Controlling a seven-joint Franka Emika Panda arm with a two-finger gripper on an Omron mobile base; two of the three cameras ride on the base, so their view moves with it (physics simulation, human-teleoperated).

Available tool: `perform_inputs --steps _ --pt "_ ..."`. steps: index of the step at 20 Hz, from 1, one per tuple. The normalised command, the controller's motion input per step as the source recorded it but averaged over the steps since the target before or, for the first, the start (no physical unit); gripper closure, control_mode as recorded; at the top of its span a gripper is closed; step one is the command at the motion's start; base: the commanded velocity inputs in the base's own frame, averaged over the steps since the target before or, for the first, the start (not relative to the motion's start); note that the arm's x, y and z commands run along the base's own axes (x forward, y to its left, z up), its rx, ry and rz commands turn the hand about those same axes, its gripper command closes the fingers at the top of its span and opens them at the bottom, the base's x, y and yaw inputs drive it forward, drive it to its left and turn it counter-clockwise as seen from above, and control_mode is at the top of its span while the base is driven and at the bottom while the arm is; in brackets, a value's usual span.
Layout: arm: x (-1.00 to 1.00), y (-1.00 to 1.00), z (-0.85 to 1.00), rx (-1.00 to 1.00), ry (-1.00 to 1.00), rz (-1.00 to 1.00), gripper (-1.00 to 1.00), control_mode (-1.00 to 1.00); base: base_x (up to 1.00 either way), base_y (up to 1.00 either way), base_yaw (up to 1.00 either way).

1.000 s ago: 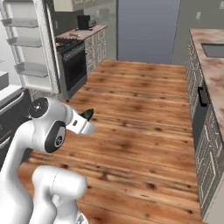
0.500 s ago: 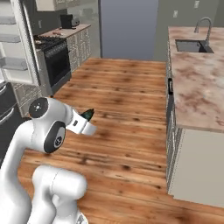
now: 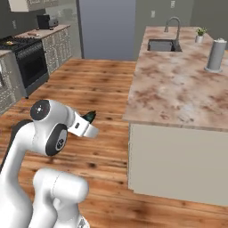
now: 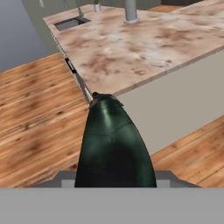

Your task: Place the cold items (eggplant and orange) from the fridge in one tupperware on the dining counter. Place the warm items (hot dog and kebab skewer) in the stove area in another tupperware.

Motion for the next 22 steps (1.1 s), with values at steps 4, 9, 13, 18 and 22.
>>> perform_inputs --steps 4,9,13,18,22 --pt "0.00 0.00 0.00 0.00 0.00 0.00 1.00 1.00 0.11 -1.00 -0.11" --pt "0.00 0.00 0.00 0.00 0.00 0.00 1.00 1.00 0.21 -1.00 -0.08" --pt "0.00 0.00 0.00 0.00 0.00 0.00 1.00 1.00 0.28 -1.00 -0.06" --pt "0.00 0.00 0.00 0.00 0.00 0.00 1.00 1.00 0.32 -1.00 -0.04" --pt "0.00 0.00 0.00 0.00 0.00 0.00 1.00 1.00 0.21 -1.00 -0.01"
